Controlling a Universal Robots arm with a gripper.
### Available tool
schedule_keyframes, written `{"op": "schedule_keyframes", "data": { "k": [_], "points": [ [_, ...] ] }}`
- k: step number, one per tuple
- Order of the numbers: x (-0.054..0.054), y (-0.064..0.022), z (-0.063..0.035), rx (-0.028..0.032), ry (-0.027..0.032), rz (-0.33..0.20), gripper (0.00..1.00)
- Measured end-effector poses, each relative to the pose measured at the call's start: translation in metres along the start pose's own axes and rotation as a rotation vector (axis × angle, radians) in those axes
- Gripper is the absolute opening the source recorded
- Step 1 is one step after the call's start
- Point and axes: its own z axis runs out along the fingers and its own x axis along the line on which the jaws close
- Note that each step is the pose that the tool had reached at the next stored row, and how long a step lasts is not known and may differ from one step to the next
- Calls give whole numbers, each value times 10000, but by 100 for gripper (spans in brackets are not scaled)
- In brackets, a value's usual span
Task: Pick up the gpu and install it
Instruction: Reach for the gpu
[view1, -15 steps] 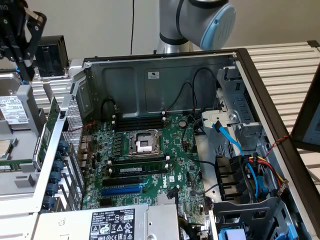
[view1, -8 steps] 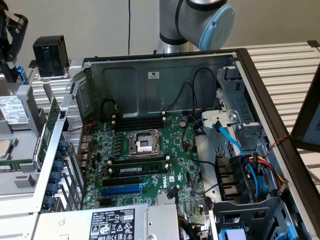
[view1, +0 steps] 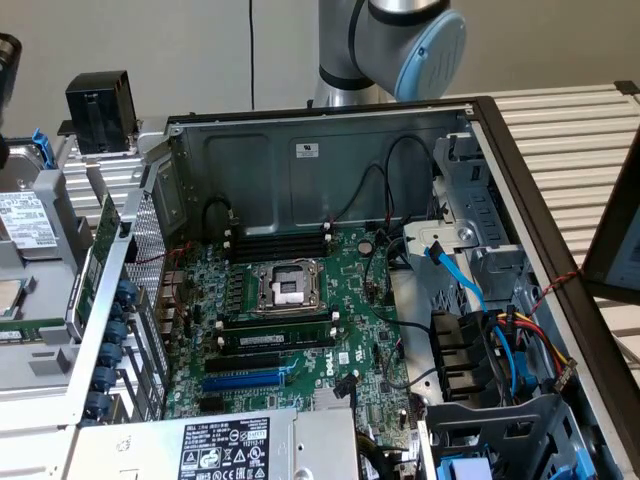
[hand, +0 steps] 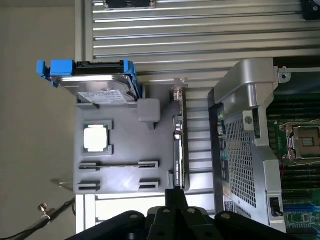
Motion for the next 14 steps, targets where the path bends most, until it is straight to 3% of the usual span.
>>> {"op": "schedule_keyframes", "data": {
  "k": [4, 6, 8, 12, 14],
  "points": [
    [35, 32, 11, -23, -295, -39, 11],
    [67, 43, 11, -31, -393, -52, 11],
    [116, 44, 11, -37, -472, -62, 11],
    [166, 79, 15, -44, -567, -76, 11],
    [172, 113, 23, -45, -585, -79, 11]
  ]
}}
